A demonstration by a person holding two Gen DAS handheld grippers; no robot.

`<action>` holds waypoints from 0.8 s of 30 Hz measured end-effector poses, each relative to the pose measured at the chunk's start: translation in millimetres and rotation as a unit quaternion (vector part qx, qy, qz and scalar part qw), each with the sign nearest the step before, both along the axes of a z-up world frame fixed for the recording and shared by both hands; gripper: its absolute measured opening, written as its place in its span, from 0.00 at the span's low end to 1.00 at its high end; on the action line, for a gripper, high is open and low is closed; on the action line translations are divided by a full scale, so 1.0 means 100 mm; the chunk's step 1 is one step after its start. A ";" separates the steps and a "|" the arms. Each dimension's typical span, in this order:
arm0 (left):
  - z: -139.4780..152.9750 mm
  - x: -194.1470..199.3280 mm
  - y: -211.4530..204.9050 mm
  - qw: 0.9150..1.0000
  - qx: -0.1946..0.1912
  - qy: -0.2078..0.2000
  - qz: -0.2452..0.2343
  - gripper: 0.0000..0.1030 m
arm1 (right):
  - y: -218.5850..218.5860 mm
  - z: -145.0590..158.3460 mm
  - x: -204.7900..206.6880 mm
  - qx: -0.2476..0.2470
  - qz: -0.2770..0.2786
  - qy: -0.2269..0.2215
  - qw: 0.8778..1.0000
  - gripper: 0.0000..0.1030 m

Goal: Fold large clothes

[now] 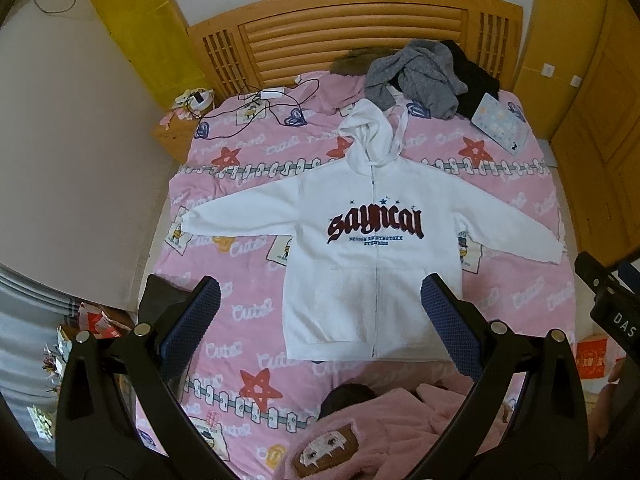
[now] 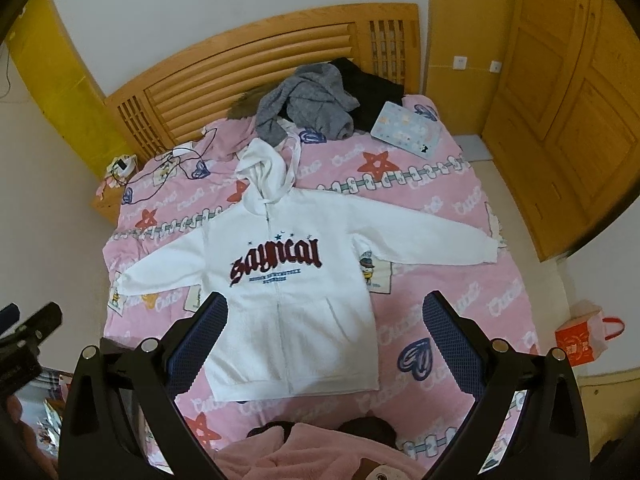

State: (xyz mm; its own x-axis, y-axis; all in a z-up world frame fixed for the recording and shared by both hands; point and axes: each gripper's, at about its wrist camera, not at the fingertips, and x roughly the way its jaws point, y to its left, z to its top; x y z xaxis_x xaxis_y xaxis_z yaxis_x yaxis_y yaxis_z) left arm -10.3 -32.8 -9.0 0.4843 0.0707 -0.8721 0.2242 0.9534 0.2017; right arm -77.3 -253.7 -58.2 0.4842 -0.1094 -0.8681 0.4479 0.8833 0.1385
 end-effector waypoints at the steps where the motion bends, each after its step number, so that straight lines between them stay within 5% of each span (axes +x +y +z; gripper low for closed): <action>1: 0.00 -0.02 -0.05 1.000 0.000 -0.004 0.001 0.95 | -0.06 -0.01 -0.01 -0.001 0.001 0.001 1.000 0.93; 6: 0.01 0.00 -0.21 1.000 -0.004 -0.019 0.019 0.95 | -0.49 -0.17 -0.09 -0.009 0.011 0.017 1.000 0.93; 11: 0.01 0.47 0.00 0.997 -0.029 -0.004 0.069 0.95 | -0.74 -0.24 0.04 -0.048 0.015 0.028 0.998 0.93; 21: -0.45 1.74 1.45 0.975 -0.030 0.004 0.218 0.95 | -0.35 -0.75 0.92 -0.165 0.045 -0.008 0.985 0.93; 24: -0.76 2.12 2.00 0.967 -0.034 0.018 0.253 0.95 | -0.17 -1.03 1.03 -0.153 0.053 -0.042 0.986 0.93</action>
State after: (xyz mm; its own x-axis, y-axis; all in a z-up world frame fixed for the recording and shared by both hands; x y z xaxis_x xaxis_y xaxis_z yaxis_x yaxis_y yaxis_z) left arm 201.7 166.9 -84.5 0.3723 0.2337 -0.8982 -0.2693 0.9534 0.1364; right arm 25.5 -271.1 -160.8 0.5760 -0.3040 -0.7588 0.3484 0.9310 -0.1085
